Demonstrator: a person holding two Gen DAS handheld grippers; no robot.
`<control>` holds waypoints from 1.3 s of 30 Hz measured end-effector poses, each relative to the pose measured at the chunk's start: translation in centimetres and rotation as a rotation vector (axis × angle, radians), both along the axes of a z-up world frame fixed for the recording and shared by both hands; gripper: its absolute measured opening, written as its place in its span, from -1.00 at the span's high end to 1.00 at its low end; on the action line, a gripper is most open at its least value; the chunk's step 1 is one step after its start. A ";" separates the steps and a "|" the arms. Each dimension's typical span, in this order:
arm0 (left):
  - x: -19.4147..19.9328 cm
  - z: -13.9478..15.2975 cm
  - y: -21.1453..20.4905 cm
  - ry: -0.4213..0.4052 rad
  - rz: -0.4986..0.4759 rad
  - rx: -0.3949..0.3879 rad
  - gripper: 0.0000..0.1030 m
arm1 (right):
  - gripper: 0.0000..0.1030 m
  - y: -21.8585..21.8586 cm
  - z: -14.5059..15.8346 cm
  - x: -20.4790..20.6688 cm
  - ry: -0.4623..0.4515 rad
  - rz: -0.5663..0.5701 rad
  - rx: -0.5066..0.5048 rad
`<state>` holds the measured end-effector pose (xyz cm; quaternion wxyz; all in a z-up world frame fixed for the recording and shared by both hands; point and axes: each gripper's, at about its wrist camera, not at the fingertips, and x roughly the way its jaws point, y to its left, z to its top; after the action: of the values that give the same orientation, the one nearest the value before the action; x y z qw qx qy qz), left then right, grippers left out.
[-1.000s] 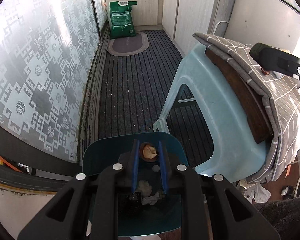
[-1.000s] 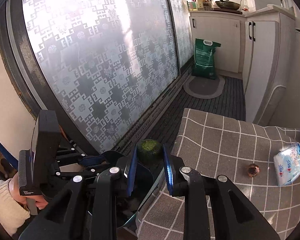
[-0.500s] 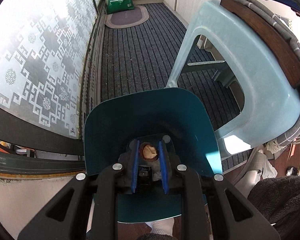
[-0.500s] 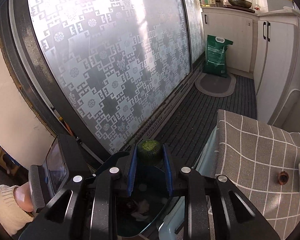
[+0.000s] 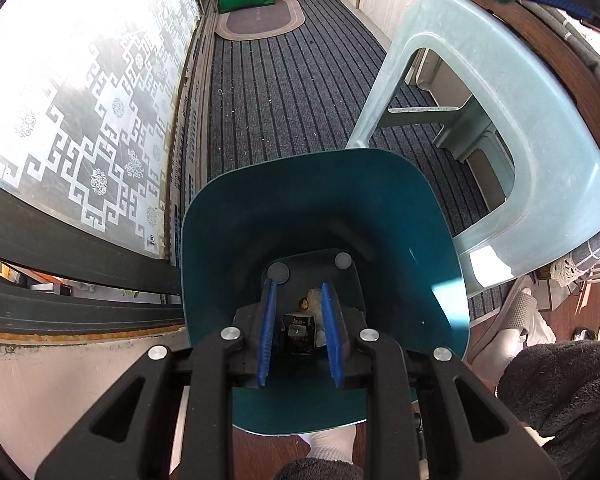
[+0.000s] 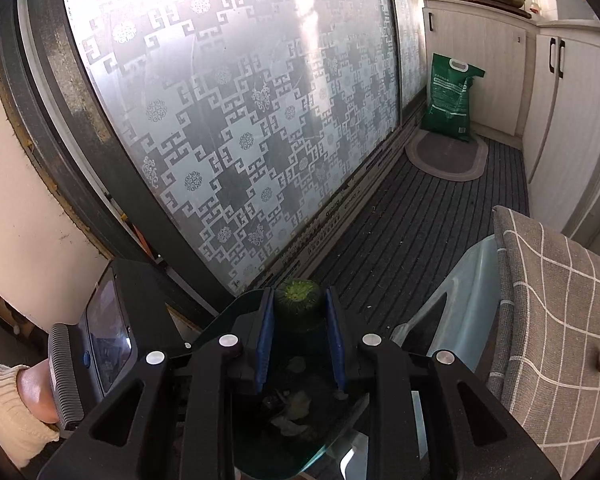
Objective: Collect trash
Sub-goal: 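Carry the walnut shell and lime to the teal bin and release both, then return both grippers over the stool toward the wipe pack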
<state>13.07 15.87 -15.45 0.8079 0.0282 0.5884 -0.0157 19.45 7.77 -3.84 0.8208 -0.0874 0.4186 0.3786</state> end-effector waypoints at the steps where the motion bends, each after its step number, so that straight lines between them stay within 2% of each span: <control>1: 0.0 0.3 0.2 -0.010 0.005 -0.001 0.50 | 0.52 0.2 -0.2 0.0 0.005 0.002 -0.006; 19: -1.2 6.6 4.1 -0.217 0.128 -0.047 0.78 | 0.52 3.8 -5.3 -1.0 0.089 0.065 -0.122; 33: -2.1 12.0 4.0 -0.420 0.162 -0.075 0.79 | 0.52 5.4 -12.8 -1.6 0.228 0.092 -0.303; 39: -2.9 14.3 3.6 -0.503 0.161 -0.096 0.76 | 0.43 5.1 -14.7 -2.0 0.258 0.087 -0.347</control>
<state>10.17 19.49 -1.14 0.9277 -0.0542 0.3682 0.0283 17.48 12.90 -18.54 0.7161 -0.1960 0.5748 0.3439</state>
